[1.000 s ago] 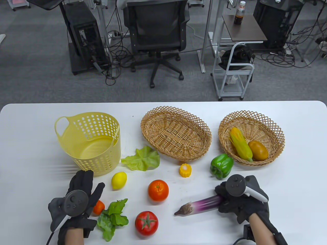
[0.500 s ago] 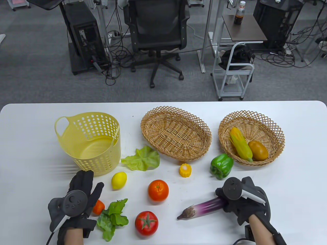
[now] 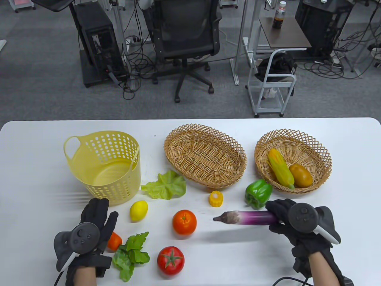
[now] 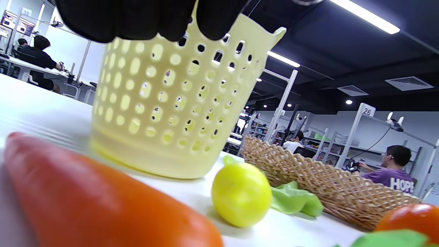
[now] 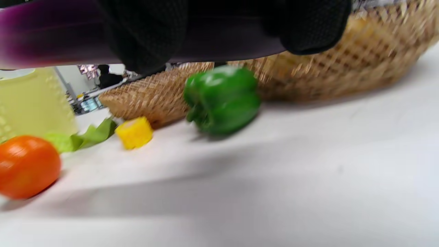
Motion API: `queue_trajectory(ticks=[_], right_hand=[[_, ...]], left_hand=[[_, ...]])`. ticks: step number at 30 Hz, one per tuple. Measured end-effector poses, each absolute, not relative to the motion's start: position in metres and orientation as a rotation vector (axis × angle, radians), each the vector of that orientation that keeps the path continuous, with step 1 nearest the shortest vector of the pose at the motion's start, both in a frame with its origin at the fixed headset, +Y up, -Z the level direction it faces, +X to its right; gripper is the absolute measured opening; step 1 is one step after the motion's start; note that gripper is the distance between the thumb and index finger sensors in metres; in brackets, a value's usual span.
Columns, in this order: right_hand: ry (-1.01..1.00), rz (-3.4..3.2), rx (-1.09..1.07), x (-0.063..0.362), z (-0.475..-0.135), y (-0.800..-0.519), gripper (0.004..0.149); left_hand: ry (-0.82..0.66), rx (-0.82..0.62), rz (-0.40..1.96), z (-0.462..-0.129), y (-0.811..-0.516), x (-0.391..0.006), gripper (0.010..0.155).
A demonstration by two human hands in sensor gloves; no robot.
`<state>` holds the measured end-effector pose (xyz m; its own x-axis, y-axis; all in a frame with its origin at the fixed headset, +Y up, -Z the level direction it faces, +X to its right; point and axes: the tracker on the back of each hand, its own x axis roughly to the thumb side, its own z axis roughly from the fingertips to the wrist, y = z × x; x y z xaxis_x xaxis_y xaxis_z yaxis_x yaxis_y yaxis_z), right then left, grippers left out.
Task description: Place 10 objects into 3 containers
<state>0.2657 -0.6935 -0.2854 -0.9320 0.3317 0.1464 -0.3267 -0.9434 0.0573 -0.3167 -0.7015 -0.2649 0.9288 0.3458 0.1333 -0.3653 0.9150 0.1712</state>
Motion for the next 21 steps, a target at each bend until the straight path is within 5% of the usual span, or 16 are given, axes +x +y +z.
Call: queue_trajectory(ticks=[9,21], right_hand=[[-0.258,2.553,-0.314,0.312,-0.312,-0.664,0.073],[-0.076,2.389,-1.005,0.363,-0.369,-0.684,0.075]], left_hand=[[-0.115,0.204,0.386,-0.263,-0.700,-0.317,0.064],[-0.122,0.214,0.514,-0.264,-0.702,-0.328,0.065]])
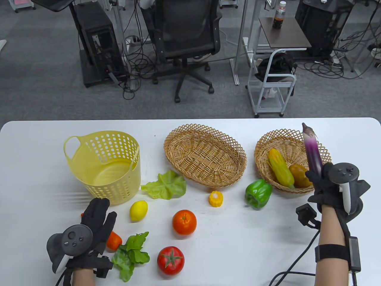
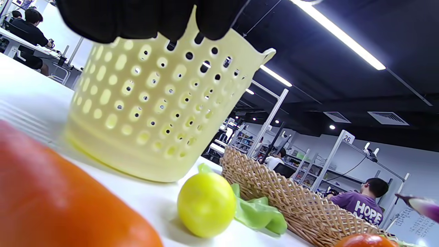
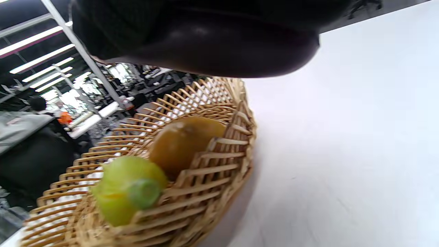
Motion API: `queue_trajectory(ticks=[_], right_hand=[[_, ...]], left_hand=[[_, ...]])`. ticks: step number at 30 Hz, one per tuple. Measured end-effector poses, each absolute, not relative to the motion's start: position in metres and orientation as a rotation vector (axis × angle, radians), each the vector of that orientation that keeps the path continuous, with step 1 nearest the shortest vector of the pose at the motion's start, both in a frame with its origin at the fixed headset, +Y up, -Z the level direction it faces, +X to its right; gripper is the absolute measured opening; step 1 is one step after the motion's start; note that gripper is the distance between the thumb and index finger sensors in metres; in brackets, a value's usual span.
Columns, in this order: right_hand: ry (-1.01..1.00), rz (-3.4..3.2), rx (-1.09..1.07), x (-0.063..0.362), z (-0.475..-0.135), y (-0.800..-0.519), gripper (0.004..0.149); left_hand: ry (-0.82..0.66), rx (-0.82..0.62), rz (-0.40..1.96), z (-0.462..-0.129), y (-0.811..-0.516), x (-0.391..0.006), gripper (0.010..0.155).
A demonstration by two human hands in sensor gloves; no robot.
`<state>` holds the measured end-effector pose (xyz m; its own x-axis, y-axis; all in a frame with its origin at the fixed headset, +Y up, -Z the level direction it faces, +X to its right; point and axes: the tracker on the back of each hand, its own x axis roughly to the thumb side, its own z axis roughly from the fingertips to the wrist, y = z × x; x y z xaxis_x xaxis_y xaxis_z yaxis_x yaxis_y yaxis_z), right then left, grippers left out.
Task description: Place 10 objects into 3 containers
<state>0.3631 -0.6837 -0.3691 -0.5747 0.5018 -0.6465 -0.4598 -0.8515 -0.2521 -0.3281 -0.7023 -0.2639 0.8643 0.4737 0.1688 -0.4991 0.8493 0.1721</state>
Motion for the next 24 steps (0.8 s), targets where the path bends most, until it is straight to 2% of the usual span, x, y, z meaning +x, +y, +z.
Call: queue_trajectory(ticks=[9,17,24], right_hand=[[0.095,2.547,-1.336,0.371,-0.401,-0.698,0.073],[0.120,2.545,-1.340,0.363,-0.410,-0.699,0.066],[-0.010,2.485,-1.083,0.353,-0.400,-0.682,0.072]], left_hand=[[-0.123,0.193,0.466,-0.266,-0.705,-0.322,0.065],[-0.128,0.196,0.483,-0.266,-0.704,-0.325,0.065],[-0.138,0.208,0.476,-0.265,-0.703,-0.325,0.065]])
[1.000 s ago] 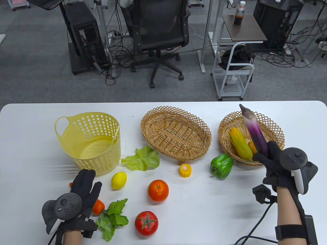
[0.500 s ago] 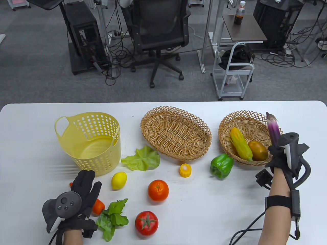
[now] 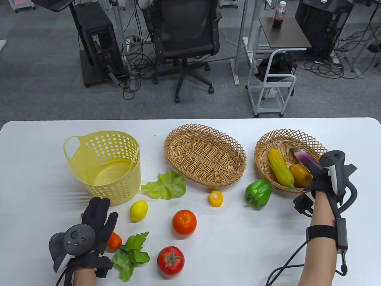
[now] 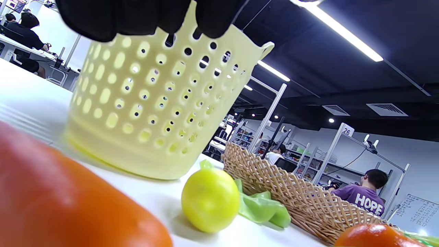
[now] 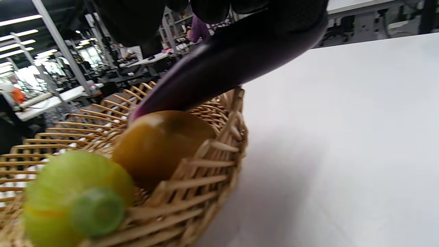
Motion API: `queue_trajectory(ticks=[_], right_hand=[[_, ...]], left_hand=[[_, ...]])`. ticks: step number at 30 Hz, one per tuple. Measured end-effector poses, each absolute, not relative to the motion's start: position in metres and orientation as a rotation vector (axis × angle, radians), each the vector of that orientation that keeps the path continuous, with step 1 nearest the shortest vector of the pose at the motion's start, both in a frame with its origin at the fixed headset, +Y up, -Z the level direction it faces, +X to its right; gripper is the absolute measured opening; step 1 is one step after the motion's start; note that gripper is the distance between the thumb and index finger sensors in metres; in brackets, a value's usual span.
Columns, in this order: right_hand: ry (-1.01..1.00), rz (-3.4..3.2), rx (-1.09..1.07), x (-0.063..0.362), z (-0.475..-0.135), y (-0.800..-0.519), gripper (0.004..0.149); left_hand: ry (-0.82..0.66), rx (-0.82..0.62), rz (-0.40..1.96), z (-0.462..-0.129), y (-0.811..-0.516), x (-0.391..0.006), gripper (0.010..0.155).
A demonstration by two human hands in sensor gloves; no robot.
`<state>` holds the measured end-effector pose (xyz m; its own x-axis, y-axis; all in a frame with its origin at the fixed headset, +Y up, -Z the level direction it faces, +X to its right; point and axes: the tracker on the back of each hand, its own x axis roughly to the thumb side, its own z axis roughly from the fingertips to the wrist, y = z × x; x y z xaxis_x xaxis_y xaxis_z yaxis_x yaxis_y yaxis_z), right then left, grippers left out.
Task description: Place 10 objects into 3 containers
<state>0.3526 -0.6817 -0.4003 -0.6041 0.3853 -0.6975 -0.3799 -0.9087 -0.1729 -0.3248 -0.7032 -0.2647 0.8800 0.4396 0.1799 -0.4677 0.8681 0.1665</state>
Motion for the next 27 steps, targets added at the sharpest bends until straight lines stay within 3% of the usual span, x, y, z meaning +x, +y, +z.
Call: queue_trajectory(ticks=[4,11,14,17,27], right_hand=[[-0.083,2.400,-0.737,0.335,-0.390,-0.674,0.079],[-0.010,2.262,-0.436,0.285,-0.369,-0.661,0.083],[0.049,2.370,-0.384,0.264,-0.364,-0.659,0.085],[0.235,2.475,-0.350,0.243,-0.363,-0.662,0.090],[0.493,2.668,-0.378,0.207,-0.381,-0.698,0.092]], left_hand=[[-0.147,0.198,0.483,-0.265,-0.704,-0.324,0.065],[-0.160,0.182,0.482,-0.264,-0.704,-0.322,0.065],[-0.177,0.159,0.499,-0.264,-0.703,-0.322,0.065],[-0.182,0.152,0.528,-0.264,-0.703,-0.322,0.066],[-0.177,0.146,0.519,-0.265,-0.704,-0.320,0.065]])
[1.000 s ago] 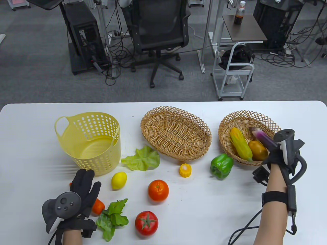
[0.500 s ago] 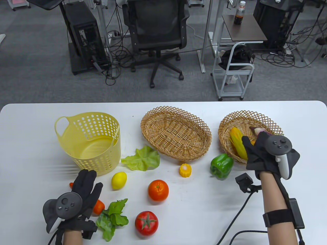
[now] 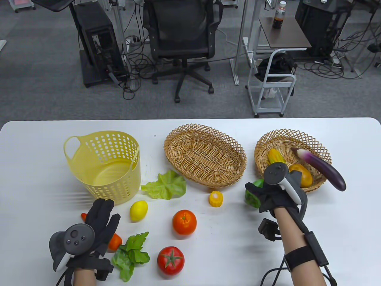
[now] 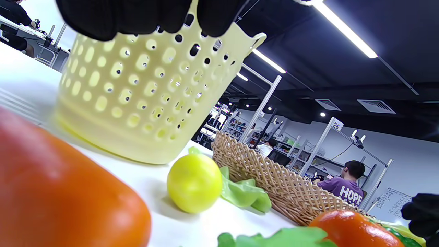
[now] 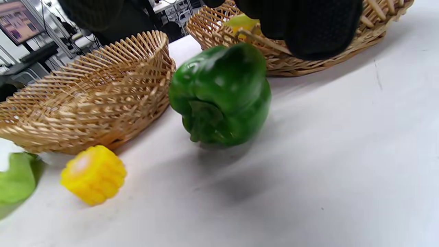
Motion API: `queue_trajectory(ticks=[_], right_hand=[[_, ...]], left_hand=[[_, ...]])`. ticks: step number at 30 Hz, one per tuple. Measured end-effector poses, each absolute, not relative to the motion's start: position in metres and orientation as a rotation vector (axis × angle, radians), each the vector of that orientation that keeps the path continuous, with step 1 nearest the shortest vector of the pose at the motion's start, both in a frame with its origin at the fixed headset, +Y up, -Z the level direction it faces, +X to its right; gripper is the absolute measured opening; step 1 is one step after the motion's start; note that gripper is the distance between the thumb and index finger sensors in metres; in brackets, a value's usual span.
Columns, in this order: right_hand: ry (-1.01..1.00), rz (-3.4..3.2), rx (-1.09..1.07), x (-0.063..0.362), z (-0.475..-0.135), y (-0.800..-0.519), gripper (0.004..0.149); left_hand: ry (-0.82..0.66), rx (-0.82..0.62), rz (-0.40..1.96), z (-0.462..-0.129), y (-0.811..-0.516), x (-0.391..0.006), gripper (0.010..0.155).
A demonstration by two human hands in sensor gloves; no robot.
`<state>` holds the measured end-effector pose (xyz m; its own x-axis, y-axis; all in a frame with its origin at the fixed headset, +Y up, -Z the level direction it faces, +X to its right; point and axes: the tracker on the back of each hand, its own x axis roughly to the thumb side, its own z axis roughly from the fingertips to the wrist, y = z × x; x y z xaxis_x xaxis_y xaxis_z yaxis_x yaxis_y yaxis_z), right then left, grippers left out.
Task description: Place 10 objects into 3 containers
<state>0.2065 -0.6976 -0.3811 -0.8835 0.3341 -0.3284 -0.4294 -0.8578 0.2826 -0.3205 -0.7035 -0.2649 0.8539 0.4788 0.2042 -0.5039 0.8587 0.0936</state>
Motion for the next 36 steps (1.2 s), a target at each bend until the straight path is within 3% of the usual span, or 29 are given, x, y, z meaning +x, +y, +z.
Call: queue_trajectory(ticks=[5,12,16,22,28,32,36], right_hand=[[0.589,2.755,-0.442,0.201,-0.391,-0.717,0.086],[0.639,2.866,-0.357,0.185,-0.393,-0.729,0.074],[0.672,2.956,-0.312,0.174,-0.389,-0.733,0.080],[0.523,3.012,-0.281,0.176,-0.382,-0.738,0.081],[0.411,2.871,-0.263,0.184,-0.382,-0.715,0.092],[0.214,2.831,-0.240,0.179,-0.387,-0.683,0.096],[0.075,2.826,-0.225,0.167,-0.399,-0.669,0.098]], left_hand=[[-0.192,0.071,0.544,-0.268,-0.707,-0.318,0.066],[-0.187,0.073,0.542,-0.268,-0.706,-0.319,0.066],[-0.186,0.064,0.536,-0.268,-0.706,-0.318,0.065],[-0.183,0.057,0.524,-0.268,-0.707,-0.316,0.065],[-0.193,0.054,0.494,-0.269,-0.706,-0.314,0.065],[-0.174,0.057,0.492,-0.268,-0.706,-0.315,0.066],[-0.177,0.055,0.490,-0.268,-0.706,-0.315,0.067]])
